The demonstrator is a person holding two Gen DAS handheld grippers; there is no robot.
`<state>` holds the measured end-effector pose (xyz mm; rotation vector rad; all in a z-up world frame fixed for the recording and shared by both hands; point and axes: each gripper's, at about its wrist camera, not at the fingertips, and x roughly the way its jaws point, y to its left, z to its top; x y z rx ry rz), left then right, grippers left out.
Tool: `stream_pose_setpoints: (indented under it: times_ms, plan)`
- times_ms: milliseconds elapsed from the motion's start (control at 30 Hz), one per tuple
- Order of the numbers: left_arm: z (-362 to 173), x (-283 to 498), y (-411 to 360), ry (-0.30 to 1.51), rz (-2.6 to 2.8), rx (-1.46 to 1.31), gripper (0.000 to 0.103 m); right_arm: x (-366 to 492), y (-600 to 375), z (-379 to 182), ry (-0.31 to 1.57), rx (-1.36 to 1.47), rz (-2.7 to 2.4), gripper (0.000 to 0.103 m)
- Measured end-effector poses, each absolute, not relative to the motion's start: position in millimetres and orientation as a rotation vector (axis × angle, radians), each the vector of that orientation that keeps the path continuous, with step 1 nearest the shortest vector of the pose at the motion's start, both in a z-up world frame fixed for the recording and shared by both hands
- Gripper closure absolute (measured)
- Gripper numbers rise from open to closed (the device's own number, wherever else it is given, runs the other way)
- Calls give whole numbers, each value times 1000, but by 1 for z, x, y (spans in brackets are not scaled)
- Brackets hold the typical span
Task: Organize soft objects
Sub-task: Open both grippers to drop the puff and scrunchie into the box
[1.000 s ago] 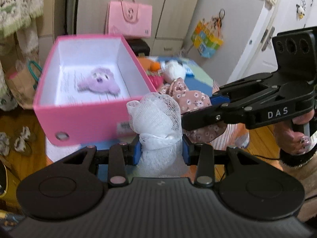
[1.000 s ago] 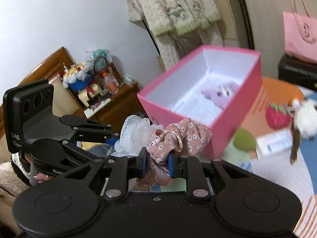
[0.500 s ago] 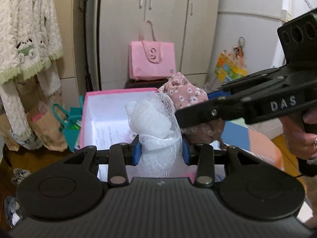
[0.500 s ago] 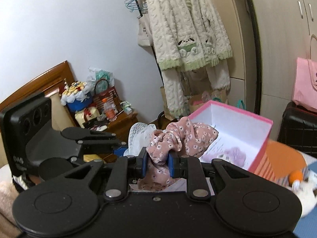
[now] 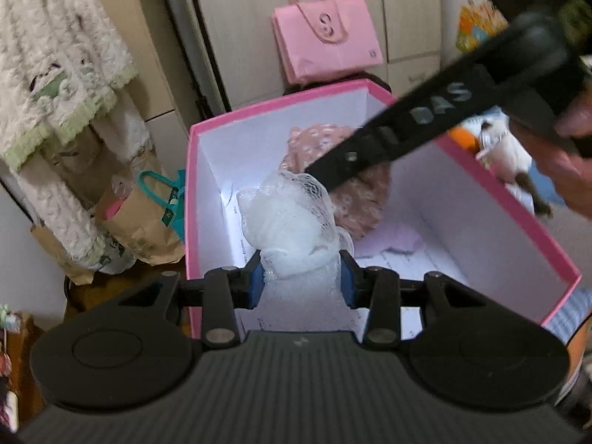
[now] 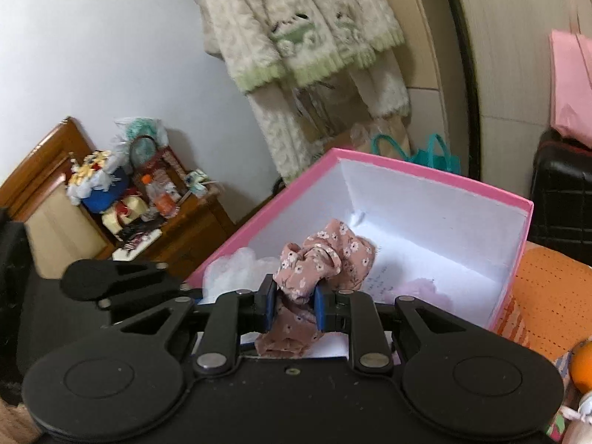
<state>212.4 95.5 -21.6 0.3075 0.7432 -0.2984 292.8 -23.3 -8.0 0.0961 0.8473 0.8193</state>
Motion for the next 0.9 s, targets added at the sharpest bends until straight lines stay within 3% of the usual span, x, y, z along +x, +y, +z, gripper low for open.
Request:
stream_pose_setpoints:
  times_ms: [133,300,367,433,533,900]
  plan:
    - [-26,217,92,760,-286,353,61,302,-12,-17,871,49,799,78]
    - [-27,216,94,762,-269,342,44,311,-1,-25,894,-1,773,72]
    - [-22,212,97,748,-310,311,39,314,-5,-23,894,21,776,67]
    - [-18,210,100,736,-343,266,36,310,-4,-19,872,-19,757,53]
    - [-14,202,103,726,-340,248,35,297,-7,-10,819,-84,719,46]
    - [10,168,110,738,-376,183,27,230,-40,34,734,-137,693,40]
